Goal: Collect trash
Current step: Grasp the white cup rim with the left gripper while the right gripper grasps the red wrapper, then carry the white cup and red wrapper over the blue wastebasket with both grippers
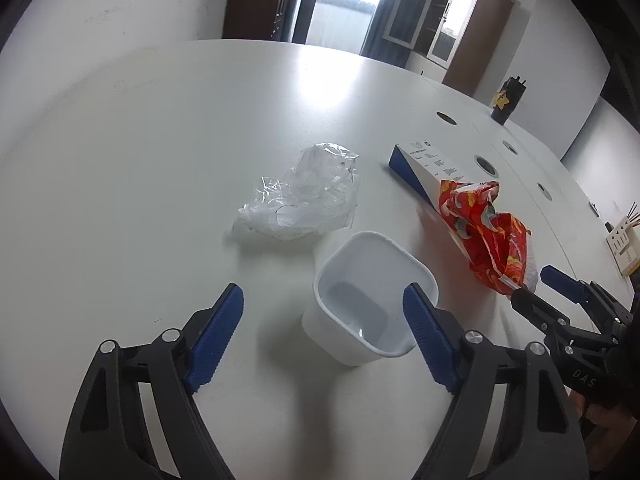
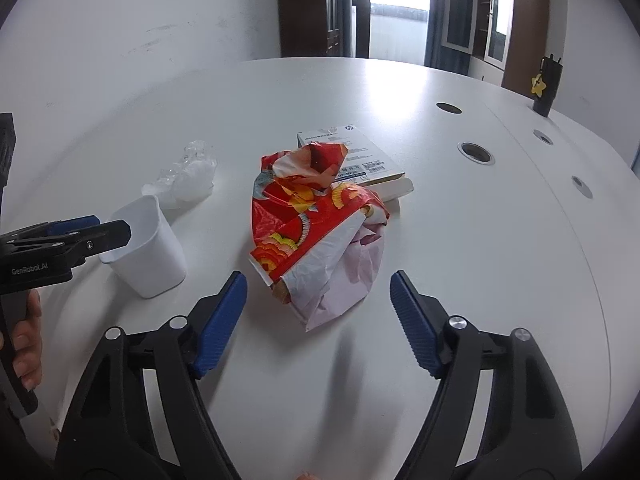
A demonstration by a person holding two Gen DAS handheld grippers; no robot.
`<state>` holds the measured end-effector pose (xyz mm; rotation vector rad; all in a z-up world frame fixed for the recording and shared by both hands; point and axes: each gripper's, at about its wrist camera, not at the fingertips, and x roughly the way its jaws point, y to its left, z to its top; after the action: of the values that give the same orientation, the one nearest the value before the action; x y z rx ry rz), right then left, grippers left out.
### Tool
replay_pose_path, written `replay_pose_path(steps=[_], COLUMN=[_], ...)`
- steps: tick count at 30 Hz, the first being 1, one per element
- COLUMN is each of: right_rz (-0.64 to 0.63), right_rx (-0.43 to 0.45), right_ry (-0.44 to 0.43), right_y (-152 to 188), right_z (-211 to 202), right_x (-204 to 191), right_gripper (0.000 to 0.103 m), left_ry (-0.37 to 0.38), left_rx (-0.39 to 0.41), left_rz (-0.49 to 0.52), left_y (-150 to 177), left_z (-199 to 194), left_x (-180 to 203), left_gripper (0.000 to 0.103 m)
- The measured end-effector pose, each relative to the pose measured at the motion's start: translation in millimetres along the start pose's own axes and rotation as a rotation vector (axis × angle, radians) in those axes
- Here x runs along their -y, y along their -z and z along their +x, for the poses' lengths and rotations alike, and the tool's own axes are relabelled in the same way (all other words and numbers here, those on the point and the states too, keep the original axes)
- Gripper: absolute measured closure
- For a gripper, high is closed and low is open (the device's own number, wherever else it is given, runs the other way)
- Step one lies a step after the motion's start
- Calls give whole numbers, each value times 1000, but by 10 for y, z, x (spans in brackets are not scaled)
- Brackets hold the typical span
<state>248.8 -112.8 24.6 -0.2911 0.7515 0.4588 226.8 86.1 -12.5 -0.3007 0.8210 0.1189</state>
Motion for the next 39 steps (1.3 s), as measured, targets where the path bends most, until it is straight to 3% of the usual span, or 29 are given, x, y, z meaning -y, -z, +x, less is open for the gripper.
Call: replay_pose_path(steps=[3, 5, 6, 7, 8, 10, 15, 20, 24, 32, 35, 39], right_rz=[1, -2, -7, -15, -23, -31, -30, -29, -27, -12, -16, -22], right_rx=[-19, -37, -38, -32, -30, -13, 41, 76, 102, 157, 171, 172], right_ry=[1, -9, -7, -11, -14, -21, -46, -67, -81, -103, -97, -95], right_y=[-2, 18, 39, 65, 85, 132, 230, 383, 534, 967, 1151, 1352], right_z=[43, 69, 56, 31, 4, -77, -343, -589, -789, -1273, -1421, -1552], right_x=[4, -7, -22, -42, -55, -74, -120, -194, -233, -262, -298, -342], right_gripper=[50, 73, 75, 82, 87, 90, 93, 94, 94, 94, 94, 94], left_ry=[1, 1, 10, 15, 16, 20, -8, 9, -1, 83, 48, 64], left_rx=[-27, -42, -47, -45, -40, -34, 34, 95, 153, 204, 239, 247], left_rz=[15, 31, 41, 46, 46, 38, 46, 48, 98, 73, 106, 139], left_y=[3, 34, 67, 98, 121, 179, 389, 622, 805, 1201, 1453, 1752], left_z=[59, 91, 94, 81, 55, -1, -267, -598, -885, -1336, -1454, -1593], left_x=[49, 100, 127, 138, 139, 114, 103, 170, 307, 375, 454, 542], left_gripper=[37, 55, 60, 69, 83, 97, 99, 99, 99, 99, 99, 99])
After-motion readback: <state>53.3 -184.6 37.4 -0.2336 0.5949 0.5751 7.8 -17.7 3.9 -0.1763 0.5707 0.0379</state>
